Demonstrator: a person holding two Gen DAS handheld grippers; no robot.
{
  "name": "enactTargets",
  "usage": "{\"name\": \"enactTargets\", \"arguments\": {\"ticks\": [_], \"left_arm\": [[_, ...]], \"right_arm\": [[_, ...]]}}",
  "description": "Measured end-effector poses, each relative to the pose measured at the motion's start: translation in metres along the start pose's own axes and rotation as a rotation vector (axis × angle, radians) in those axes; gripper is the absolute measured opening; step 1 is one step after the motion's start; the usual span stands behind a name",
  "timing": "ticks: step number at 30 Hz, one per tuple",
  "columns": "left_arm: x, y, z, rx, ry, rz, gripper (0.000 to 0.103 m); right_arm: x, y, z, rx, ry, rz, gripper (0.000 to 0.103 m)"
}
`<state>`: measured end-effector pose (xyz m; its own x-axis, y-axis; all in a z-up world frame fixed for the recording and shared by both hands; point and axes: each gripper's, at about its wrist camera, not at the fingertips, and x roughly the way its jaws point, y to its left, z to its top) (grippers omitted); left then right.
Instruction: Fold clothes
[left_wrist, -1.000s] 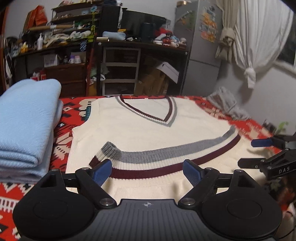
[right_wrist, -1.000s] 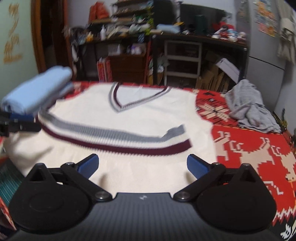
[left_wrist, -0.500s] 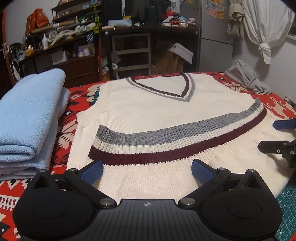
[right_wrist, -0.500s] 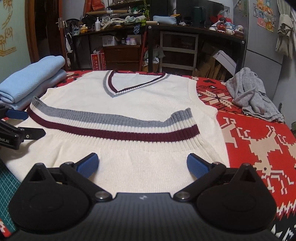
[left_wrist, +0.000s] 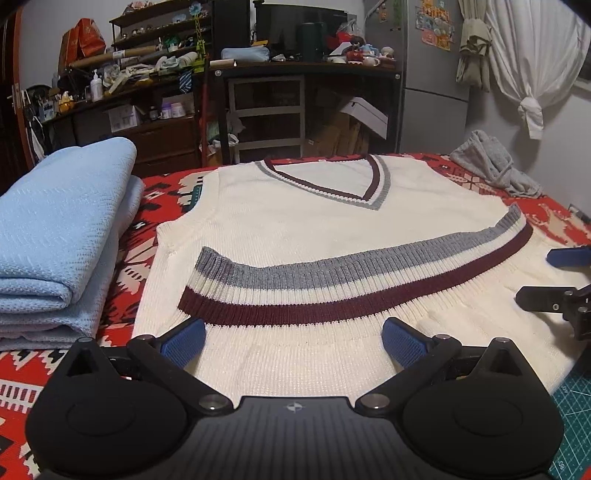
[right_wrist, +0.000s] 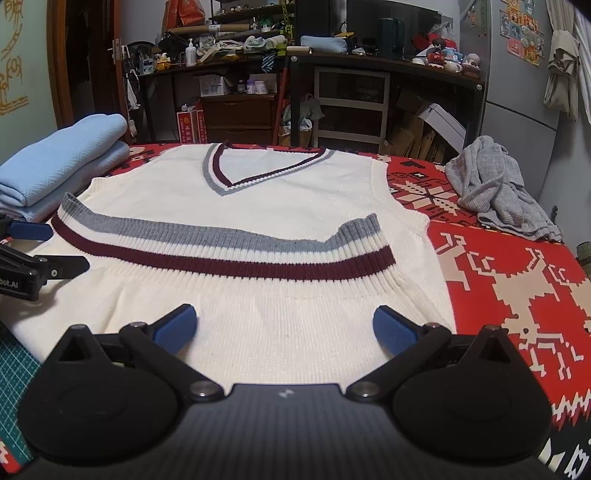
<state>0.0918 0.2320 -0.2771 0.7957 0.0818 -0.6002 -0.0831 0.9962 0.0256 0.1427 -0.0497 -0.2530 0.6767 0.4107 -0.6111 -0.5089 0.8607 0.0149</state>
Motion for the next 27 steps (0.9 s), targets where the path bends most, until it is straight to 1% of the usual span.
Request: {"name": "enactTargets", "arguments": {"ticks": [4, 11, 13, 14, 16, 18, 21, 22, 23, 24, 25, 26, 27], "left_arm": [[0.0, -0.002, 0.0, 0.002, 0.0, 0.009, 0.103], [0.0, -0.001, 0.0, 0.001, 0.0, 0.001, 0.103], [-0.001, 0.0, 0.0, 0.005, -0.002, -0.004, 0.101], [-0.003, 0.0, 0.001, 0.013, -0.005, -0.008, 0.099], [-0.009, 0.002, 0.004, 0.026, -0.012, -0.017, 0.086], [-0.017, 0.009, 0.009, 0.03, -0.022, -0.033, 0.078], [-0.031, 0.02, 0.018, 0.034, -0.045, -0.061, 0.078], [-0.036, 0.026, 0.022, 0.035, -0.062, -0.07, 0.078], [-0.038, 0.031, 0.026, 0.041, -0.071, -0.075, 0.077], [-0.038, 0.037, 0.028, 0.051, -0.074, -0.081, 0.075], [-0.039, 0.043, 0.031, 0.062, -0.078, -0.086, 0.069], [-0.037, 0.048, 0.034, 0.071, -0.071, -0.093, 0.064], [-0.032, 0.052, 0.035, 0.079, -0.058, -0.104, 0.054]], "right_arm": [[0.0, 0.001, 0.0, 0.0, -0.001, -0.004, 0.103], [0.001, -0.003, 0.0, 0.006, 0.001, 0.006, 0.103], [0.001, -0.004, 0.0, 0.014, -0.004, 0.015, 0.103], [0.0, -0.005, 0.0, 0.02, -0.007, 0.023, 0.102], [-0.008, -0.01, 0.003, 0.034, -0.039, 0.041, 0.099], [-0.018, -0.015, 0.007, 0.042, -0.077, 0.056, 0.096], [-0.033, -0.025, 0.02, 0.02, -0.114, 0.071, 0.091], [-0.035, -0.03, 0.024, 0.013, -0.12, 0.08, 0.088], [-0.036, -0.035, 0.028, 0.002, -0.116, 0.089, 0.081], [-0.036, -0.04, 0.032, -0.008, -0.11, 0.098, 0.078], [-0.034, -0.045, 0.036, -0.015, -0.101, 0.096, 0.073], [-0.032, -0.05, 0.039, -0.022, -0.092, 0.092, 0.066], [-0.028, -0.055, 0.042, -0.03, -0.081, 0.091, 0.062]]}}
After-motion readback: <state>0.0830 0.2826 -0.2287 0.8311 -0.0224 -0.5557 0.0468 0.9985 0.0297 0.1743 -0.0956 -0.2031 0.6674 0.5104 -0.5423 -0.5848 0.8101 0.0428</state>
